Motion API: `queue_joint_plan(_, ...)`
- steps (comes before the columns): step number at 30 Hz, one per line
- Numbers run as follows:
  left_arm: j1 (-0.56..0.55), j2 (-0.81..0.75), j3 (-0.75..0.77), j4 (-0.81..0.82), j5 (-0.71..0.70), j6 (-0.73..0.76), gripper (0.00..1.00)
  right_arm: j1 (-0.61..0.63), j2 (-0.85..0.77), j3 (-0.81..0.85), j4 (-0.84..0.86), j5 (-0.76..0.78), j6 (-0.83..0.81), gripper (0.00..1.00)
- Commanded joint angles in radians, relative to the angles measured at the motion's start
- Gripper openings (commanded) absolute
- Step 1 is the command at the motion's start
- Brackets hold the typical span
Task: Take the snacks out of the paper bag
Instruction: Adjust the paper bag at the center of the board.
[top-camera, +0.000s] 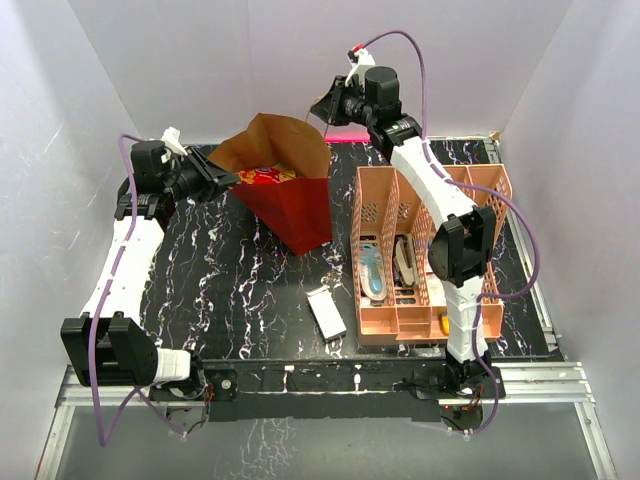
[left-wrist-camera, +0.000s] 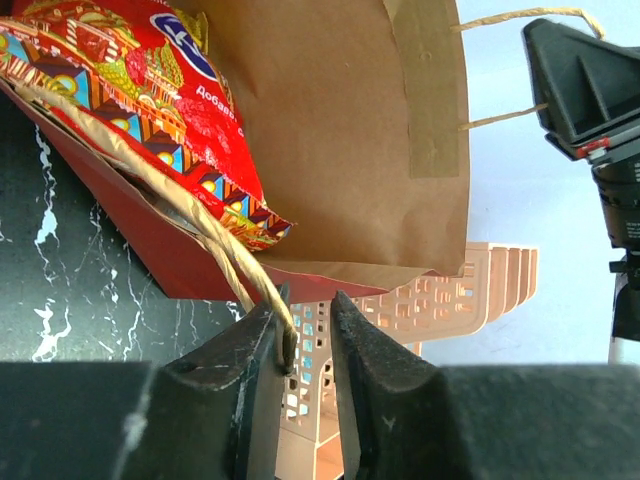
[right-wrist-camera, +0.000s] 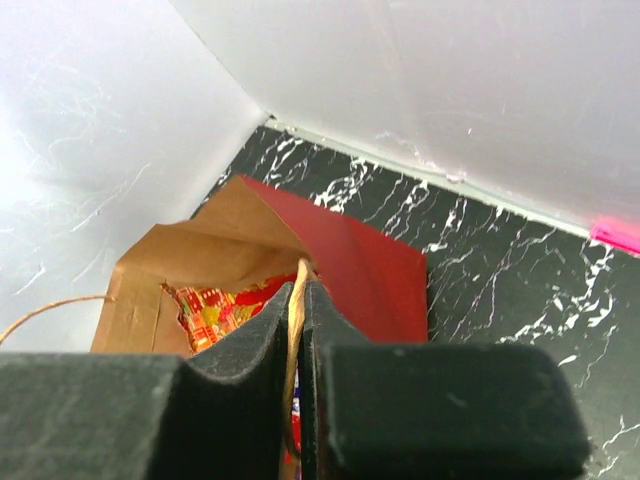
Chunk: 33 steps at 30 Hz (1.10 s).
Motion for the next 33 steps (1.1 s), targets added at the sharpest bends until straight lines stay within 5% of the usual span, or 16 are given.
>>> queue_joint_plan(1, -0.007, -0.027, 0.015, -0.024, 0.024, 0.005, 0.27, -0.030, -0.030, 0.098, 0.116, 0.030, -0.026, 0.08)
queue_joint_plan(14, -0.005, -0.067, 0.016, -0.034, 0.046, 0.025, 0.62, -0.134, 0.199, 0.308, 0.331, -0.348, -0.002, 0.08)
queue_joint_plan(33, -0.011, -0.081, 0.058, -0.086, 0.003, 0.109, 0.77, -0.118, 0.196, 0.338, 0.436, -0.441, -0.043, 0.08)
